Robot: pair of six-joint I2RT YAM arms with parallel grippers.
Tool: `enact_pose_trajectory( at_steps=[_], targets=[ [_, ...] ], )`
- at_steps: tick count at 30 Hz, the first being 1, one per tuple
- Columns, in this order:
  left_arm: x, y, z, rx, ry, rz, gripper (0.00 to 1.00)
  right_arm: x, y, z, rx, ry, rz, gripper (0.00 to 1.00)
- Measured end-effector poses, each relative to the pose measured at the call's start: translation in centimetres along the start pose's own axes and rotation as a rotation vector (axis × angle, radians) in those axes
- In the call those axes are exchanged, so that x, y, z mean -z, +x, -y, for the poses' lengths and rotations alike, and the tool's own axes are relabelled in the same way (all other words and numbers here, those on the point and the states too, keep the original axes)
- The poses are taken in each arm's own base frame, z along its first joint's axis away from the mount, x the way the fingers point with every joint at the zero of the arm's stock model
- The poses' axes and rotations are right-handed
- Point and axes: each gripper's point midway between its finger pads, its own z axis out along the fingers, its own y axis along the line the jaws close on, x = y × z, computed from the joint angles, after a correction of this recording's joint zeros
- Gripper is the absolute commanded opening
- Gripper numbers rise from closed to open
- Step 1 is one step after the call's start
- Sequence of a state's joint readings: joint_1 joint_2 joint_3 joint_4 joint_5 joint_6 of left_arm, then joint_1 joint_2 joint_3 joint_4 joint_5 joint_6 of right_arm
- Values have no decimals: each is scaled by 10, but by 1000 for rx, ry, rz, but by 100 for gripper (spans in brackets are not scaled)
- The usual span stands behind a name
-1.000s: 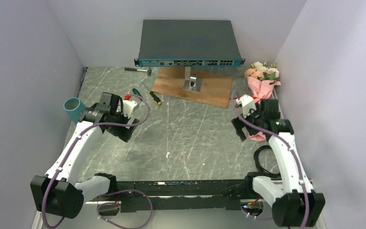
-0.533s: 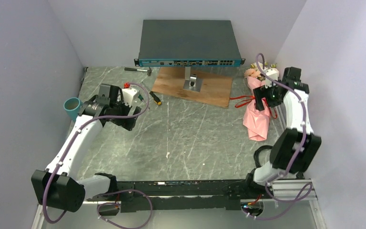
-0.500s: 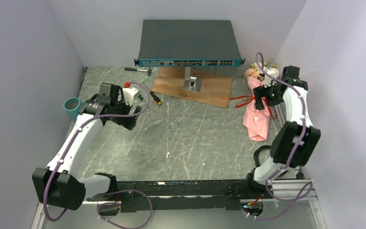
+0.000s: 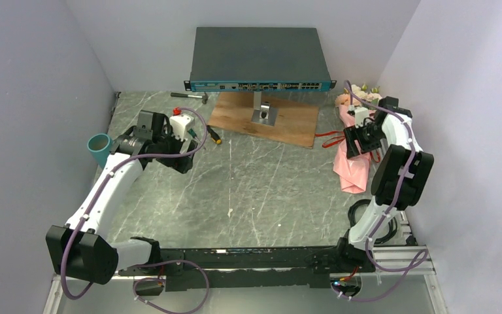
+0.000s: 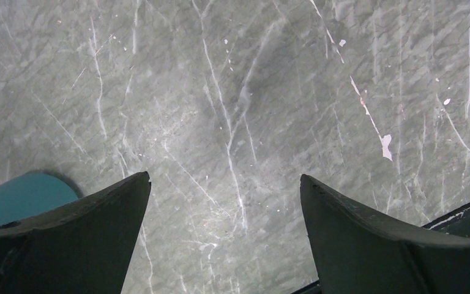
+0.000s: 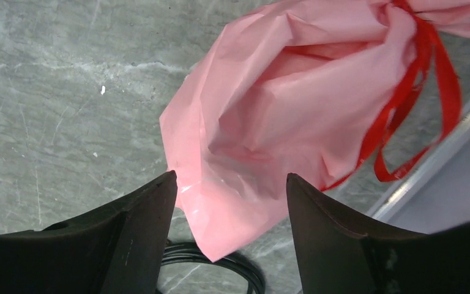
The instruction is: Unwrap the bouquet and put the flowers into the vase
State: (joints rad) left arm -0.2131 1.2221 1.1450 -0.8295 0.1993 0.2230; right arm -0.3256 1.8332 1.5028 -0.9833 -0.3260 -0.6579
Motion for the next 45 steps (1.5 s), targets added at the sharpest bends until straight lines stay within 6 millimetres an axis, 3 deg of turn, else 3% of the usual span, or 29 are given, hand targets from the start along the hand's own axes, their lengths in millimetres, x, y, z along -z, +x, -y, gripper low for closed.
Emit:
enact_pose_trajectory(
  at_steps=[6, 10, 13, 16, 26, 31, 36, 41, 45],
  targets=[
    [-1, 0, 1, 0, 7, 0, 99, -31, 16, -5, -34, -55, -59, 48],
    [-2, -1, 2, -1, 16, 3, 99, -40, 21, -9, -36, -68, -66, 19],
    [-2, -5, 5, -6, 32, 19, 99, -43, 26, -18, -31, -87, -60, 8],
    [-3, -8, 8, -18, 50, 50, 99, -41, 31, -40, -22, -124, -58, 8],
    [-3, -14, 11, -36, 65, 92, 99, -19, 33, -150, -28, -327, -4, 0],
    [-3, -14, 12, -40, 68, 109, 99, -12, 50, -197, -105, -420, -7, 0],
    [5, -11, 20, -61, 88, 155, 99, -4, 55, -244, -10, -459, 7, 0],
    [15, -12, 25, -94, 102, 199, 99, -2, 52, -277, 89, -507, 6, 0],
    [16, -12, 26, -112, 104, 202, 99, -8, 57, -304, 142, -554, -38, 6]
  ],
)
